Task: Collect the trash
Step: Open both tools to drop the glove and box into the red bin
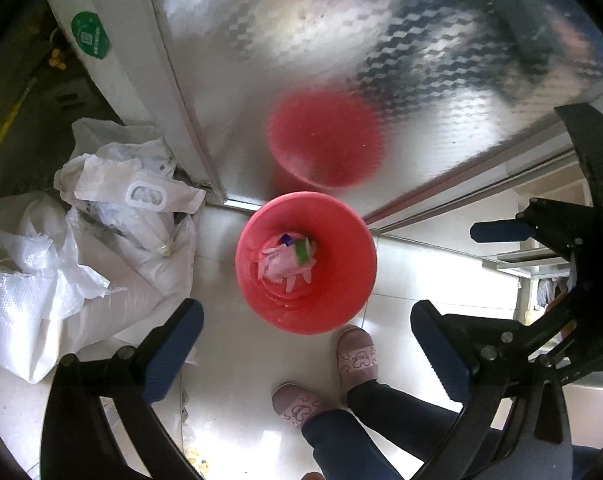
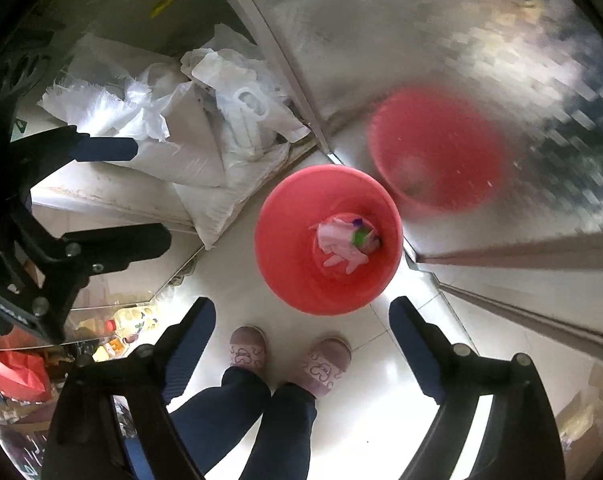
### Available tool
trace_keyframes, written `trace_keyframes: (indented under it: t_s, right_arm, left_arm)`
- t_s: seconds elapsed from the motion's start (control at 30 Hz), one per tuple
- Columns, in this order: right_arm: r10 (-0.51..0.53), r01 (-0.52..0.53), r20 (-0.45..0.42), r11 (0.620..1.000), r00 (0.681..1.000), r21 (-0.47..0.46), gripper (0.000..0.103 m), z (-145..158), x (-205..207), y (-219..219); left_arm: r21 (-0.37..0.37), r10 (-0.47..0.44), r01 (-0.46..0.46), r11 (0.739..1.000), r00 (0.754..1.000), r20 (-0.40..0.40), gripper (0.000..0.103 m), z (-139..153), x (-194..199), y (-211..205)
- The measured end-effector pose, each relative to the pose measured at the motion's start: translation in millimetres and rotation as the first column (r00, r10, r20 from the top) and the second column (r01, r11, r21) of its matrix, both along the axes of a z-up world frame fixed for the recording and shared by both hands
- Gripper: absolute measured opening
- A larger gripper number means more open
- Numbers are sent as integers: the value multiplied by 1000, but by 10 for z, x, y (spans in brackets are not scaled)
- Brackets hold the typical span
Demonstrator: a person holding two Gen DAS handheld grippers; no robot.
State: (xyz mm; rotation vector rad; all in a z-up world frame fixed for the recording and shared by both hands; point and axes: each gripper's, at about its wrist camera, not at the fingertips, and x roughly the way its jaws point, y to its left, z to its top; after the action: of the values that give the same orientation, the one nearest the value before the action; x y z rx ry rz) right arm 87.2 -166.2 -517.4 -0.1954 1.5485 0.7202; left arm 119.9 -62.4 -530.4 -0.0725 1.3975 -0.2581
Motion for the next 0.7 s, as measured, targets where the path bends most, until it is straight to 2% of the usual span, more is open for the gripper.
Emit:
trace_keyframes:
  t_s: [0.17, 0.3, 0.43, 0.53, 0.7]
  right_arm:
    - [-31, 31, 43, 1000, 999, -4, 88, 192, -101, -6]
    - [-66, 66, 72, 998, 995, 2, 88, 449, -154, -15]
    - [-82, 83, 119, 997, 990, -7, 88, 814, -188, -20]
    - [-103, 106, 173, 994, 980, -7, 88, 1216, -216, -68]
    - [-182, 184, 232, 983, 956, 13, 92, 1915, -268, -220]
  left_arm:
    - [10, -32, 32, 999, 999, 27, 103, 156, -82, -48]
    - [10, -46, 45, 999, 998, 45, 103, 407, -186, -53]
    - [6, -29, 28, 1000, 997, 65, 103, 828, -297, 2]
    - [20, -3, 1, 1000, 997, 79, 103, 1179, -358, 12]
    - [-4, 4, -3, 1000, 993, 122, 103, 1884, -462, 23]
